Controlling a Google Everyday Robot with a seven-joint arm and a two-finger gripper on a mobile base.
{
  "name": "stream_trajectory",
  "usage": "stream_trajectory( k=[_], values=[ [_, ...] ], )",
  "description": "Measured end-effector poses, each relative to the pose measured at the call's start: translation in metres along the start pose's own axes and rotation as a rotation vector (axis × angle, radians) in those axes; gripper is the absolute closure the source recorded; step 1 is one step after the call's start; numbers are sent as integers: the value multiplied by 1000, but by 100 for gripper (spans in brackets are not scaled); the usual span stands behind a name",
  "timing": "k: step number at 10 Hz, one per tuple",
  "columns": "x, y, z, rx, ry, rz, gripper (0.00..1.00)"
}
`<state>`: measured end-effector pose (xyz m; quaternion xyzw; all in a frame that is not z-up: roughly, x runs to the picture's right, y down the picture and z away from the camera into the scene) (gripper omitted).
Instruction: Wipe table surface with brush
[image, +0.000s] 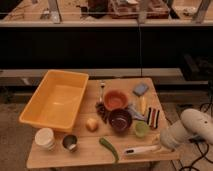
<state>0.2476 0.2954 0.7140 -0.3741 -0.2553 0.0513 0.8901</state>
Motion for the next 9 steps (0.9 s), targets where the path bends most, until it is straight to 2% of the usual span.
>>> stream_trajectory(
  k=[4,9],
  values=[
    [14,5,0,-10,-7,30,100],
    [43,5,-1,-12,11,91,100]
  ],
)
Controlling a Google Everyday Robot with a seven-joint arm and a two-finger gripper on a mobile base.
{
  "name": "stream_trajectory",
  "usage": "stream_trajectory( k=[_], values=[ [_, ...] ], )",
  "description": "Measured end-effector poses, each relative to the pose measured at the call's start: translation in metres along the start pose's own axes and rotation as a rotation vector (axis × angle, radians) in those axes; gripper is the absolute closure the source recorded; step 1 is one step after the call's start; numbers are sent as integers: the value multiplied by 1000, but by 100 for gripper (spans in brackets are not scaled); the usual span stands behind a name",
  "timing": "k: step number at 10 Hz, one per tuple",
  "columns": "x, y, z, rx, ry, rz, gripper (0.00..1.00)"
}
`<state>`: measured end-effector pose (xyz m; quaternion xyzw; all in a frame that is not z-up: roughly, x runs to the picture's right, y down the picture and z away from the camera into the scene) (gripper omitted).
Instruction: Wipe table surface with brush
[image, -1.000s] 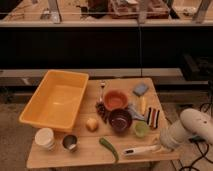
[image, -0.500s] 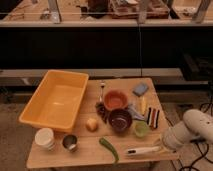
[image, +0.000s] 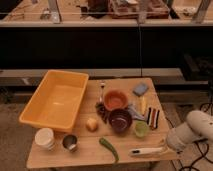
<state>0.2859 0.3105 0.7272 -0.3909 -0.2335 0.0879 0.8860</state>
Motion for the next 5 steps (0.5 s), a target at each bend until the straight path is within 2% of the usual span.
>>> stream_trajectory(
  k=[5],
  values=[
    [15,-29,-14,26,34,25,100]
  ],
)
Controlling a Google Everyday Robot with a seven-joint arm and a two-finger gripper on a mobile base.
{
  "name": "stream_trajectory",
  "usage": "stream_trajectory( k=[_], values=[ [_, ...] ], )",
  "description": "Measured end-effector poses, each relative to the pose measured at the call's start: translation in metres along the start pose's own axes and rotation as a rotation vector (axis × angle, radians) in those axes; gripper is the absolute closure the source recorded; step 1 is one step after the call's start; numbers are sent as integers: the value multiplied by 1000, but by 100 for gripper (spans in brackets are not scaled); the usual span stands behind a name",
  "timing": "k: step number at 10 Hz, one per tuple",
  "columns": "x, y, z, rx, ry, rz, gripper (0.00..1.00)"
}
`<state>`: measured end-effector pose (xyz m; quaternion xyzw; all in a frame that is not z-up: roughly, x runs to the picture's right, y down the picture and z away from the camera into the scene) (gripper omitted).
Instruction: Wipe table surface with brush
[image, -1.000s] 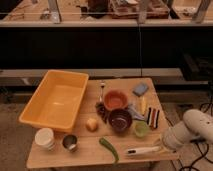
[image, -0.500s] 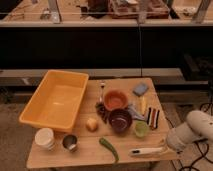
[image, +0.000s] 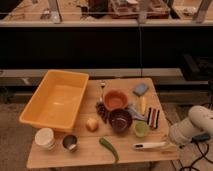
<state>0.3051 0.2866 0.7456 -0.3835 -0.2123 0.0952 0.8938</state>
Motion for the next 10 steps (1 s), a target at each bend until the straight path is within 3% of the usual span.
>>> stream_trajectory(
  k=[6,10],
  values=[
    [-27,-56,7,-6,32,-36,100],
    [-61,-62,42,-53,27,-72,100]
  ],
)
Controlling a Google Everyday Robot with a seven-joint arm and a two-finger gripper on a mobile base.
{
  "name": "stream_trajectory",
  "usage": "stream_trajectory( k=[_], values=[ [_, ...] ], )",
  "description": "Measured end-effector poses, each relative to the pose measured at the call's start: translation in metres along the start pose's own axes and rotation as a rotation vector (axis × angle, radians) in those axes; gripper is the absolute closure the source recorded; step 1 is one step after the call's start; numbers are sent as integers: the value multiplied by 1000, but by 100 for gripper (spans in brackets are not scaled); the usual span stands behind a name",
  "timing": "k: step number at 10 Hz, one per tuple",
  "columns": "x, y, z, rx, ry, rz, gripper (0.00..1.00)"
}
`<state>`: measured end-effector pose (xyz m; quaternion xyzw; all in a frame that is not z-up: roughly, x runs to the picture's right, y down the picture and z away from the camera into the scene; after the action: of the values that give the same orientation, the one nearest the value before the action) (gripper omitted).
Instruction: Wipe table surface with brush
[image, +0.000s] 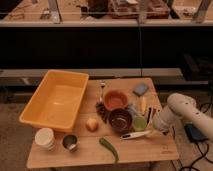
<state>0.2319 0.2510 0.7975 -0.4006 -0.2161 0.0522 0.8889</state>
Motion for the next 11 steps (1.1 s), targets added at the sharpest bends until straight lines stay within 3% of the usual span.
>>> stream_trajectory(
  k=[4,11],
  values=[
    [-35,25,32,-56,-17,-83,100],
    [-60,93,51,-132,-46,-203,100]
  ],
)
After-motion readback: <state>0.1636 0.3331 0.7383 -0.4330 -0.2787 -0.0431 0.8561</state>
